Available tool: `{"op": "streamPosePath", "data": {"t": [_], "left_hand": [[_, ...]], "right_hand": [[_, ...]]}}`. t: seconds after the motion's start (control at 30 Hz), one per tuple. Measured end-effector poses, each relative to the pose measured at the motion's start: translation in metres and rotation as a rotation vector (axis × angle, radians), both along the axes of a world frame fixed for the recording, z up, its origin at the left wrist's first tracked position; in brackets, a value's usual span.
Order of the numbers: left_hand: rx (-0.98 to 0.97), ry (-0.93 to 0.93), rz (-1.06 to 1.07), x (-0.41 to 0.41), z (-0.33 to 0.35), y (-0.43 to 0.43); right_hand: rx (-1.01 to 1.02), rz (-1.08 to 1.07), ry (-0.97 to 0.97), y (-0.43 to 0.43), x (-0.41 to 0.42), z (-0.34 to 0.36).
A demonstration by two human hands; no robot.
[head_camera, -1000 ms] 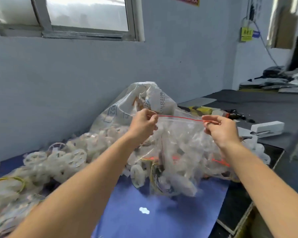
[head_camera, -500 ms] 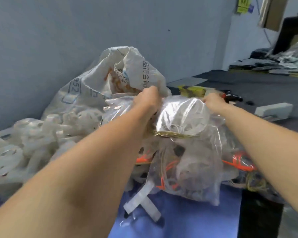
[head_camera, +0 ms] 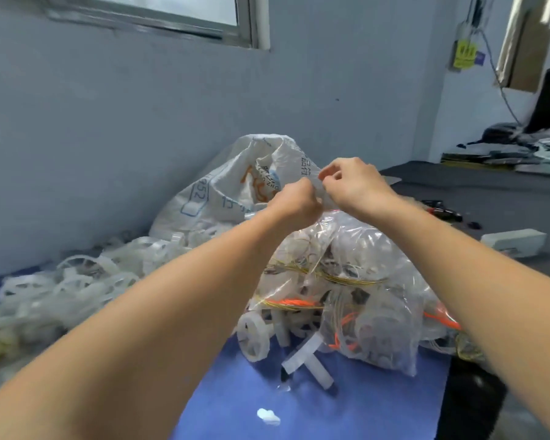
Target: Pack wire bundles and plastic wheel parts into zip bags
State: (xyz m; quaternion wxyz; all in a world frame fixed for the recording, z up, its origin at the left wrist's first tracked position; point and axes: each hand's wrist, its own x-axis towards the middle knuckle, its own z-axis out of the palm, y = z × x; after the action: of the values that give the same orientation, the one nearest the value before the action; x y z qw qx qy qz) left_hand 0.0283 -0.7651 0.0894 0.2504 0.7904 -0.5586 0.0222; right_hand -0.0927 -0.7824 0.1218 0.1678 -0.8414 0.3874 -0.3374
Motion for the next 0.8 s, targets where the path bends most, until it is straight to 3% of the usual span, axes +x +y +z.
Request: {"op": "streamPosePath", "data": {"t": [0.1, 0.27, 0.6, 0.8], "left_hand": [[0.090, -0.148, -0.022, 0.011, 0.024, 0.077], [0.300, -0.239, 0.131, 0.059, 0.046, 0.253], [0.827, -0.091, 0.555, 0.111, 0.034, 0.621], [0.840, 0.234, 0.773, 0.110, -0.007, 0.765]], "right_hand": [[0.024, 0.114, -0.044, 0.060, 0.032, 0.008], [0.016, 0.391, -0.078, 0.193, 0.092, 0.005], [0.006, 0.892, 0.087, 0.471, 0.166, -0.045], [0.033, 1.069, 0.246, 0.582, 0.180, -0.075]]}}
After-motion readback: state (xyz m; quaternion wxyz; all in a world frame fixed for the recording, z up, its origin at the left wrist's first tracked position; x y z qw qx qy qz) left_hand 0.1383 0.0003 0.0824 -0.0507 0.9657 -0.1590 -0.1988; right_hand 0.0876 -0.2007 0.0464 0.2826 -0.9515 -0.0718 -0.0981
